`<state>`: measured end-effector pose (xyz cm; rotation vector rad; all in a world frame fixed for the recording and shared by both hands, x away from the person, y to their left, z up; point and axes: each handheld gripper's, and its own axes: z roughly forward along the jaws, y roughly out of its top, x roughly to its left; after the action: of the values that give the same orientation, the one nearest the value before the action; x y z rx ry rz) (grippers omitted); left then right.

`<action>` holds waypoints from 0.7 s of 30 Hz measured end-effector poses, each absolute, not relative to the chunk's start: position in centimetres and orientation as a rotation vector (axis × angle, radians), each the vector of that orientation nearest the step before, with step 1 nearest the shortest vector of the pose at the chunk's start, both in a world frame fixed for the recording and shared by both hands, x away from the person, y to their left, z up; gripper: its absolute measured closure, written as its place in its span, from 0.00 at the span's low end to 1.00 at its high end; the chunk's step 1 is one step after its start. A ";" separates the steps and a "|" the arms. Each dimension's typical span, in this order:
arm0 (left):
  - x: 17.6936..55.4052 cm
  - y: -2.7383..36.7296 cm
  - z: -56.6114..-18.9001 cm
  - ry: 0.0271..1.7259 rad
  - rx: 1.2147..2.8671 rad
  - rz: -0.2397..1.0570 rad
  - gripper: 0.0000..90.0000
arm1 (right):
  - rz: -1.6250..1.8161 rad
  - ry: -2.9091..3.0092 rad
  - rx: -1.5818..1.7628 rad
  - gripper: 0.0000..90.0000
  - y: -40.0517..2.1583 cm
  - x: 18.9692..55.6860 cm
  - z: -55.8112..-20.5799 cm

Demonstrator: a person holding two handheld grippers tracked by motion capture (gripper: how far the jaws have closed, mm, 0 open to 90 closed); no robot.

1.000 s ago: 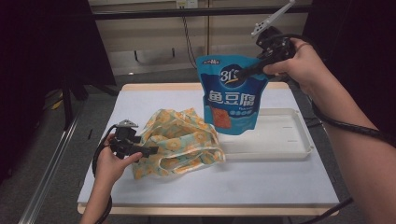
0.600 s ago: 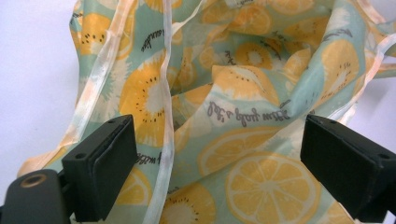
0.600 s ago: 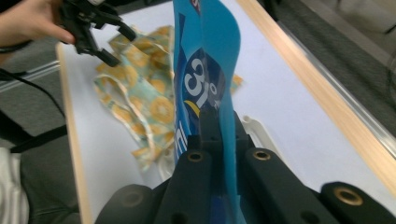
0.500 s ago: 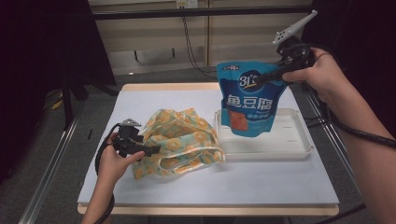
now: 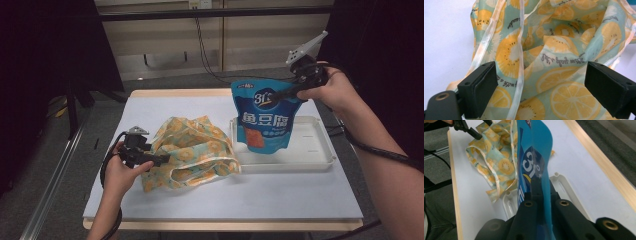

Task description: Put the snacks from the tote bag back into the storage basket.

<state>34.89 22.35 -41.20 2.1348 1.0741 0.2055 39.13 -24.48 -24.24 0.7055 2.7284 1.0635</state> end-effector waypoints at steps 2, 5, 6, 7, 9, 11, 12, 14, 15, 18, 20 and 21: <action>34.9 22.2 -41.2 1.075 2.145 0.195 0.12 | 1.057 2.730 0.707 1.00 -24.3 39.1 -24.7; 34.9 22.2 -41.4 1.075 2.153 0.200 0.12 | 1.060 2.739 0.705 1.00 -24.3 39.2 -25.3; 34.9 22.2 -41.4 1.074 2.152 0.197 0.12 | 1.060 2.743 0.709 1.00 -24.4 39.2 -25.4; 34.9 22.1 -41.5 1.080 2.141 0.200 0.12 | 1.063 2.744 0.704 1.00 -24.4 39.1 -25.6; 34.9 22.0 -41.4 1.078 2.141 0.204 0.12 | 1.060 2.753 0.695 1.00 -24.2 38.9 -25.9; 34.9 21.9 -41.4 1.071 2.146 0.207 0.12 | 1.060 2.759 0.691 1.00 -24.1 38.8 -26.2; 34.8 21.9 -41.4 1.067 2.152 0.203 0.12 | 1.065 2.761 0.688 1.00 -24.1 38.7 -26.4; 34.8 21.8 -41.4 1.067 2.150 0.207 0.12 | 1.073 2.766 0.686 1.00 -24.0 38.5 -26.7; 34.8 21.8 -41.4 1.068 2.151 0.208 0.12 | 1.075 2.771 0.685 1.00 -24.0 38.4 -26.9; 34.8 21.8 -41.5 1.061 2.162 0.210 0.12 | 1.080 2.779 0.681 1.00 -24.1 38.3 -27.6; 34.8 21.7 -41.5 1.056 2.169 0.207 0.12 | 1.077 2.796 0.683 1.00 -24.0 38.2 -28.1; 34.8 21.7 -41.5 1.058 2.170 0.205 0.12 | 1.103 2.791 0.681 1.00 -24.2 38.2 -28.1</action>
<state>34.83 21.73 -41.48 2.1699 1.0579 0.2053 38.15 -24.18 -28.15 0.6813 2.7910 1.1028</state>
